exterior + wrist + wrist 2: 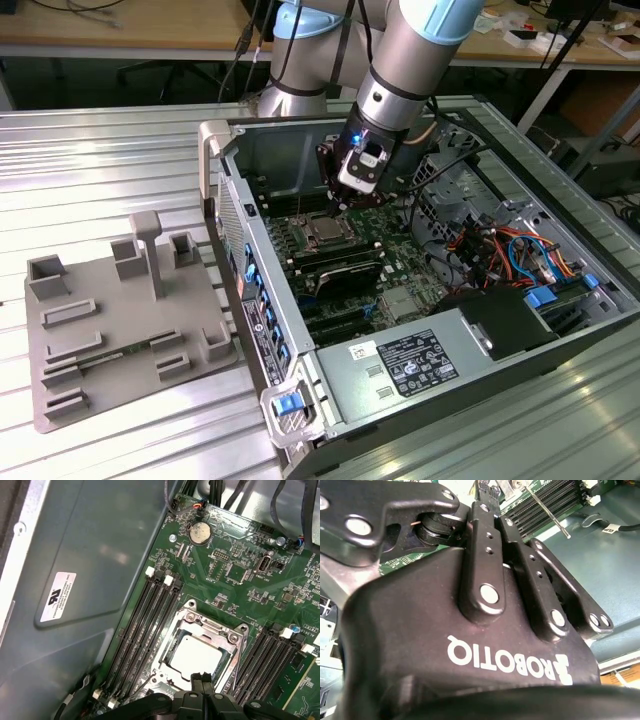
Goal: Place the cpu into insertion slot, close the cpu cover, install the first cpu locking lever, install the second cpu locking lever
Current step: 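Install the first cpu locking lever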
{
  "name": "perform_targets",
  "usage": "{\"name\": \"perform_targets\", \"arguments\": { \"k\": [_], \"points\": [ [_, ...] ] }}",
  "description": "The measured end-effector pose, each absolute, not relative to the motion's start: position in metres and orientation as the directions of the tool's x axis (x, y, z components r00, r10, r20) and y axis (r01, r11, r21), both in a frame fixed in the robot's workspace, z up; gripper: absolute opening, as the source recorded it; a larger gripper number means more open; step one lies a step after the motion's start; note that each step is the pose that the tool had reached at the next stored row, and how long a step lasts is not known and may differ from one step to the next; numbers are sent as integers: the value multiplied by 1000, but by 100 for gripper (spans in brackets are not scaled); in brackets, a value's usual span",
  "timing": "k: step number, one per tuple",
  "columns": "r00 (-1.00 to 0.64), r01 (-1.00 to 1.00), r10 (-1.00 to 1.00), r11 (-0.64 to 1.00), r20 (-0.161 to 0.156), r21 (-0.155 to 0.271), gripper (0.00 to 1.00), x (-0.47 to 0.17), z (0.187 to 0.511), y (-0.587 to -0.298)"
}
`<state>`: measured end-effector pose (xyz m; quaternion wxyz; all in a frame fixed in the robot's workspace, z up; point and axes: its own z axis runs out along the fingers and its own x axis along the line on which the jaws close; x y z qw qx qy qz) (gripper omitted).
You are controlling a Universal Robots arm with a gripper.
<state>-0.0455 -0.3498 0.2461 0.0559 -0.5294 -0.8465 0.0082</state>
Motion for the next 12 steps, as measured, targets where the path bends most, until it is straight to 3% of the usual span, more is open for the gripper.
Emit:
{"name": "perform_targets", "arguments": {
  "k": [12],
  "points": [
    [-455, 884, 886, 461, 88, -72, 11, -45, 246, -350]
  ]
}}
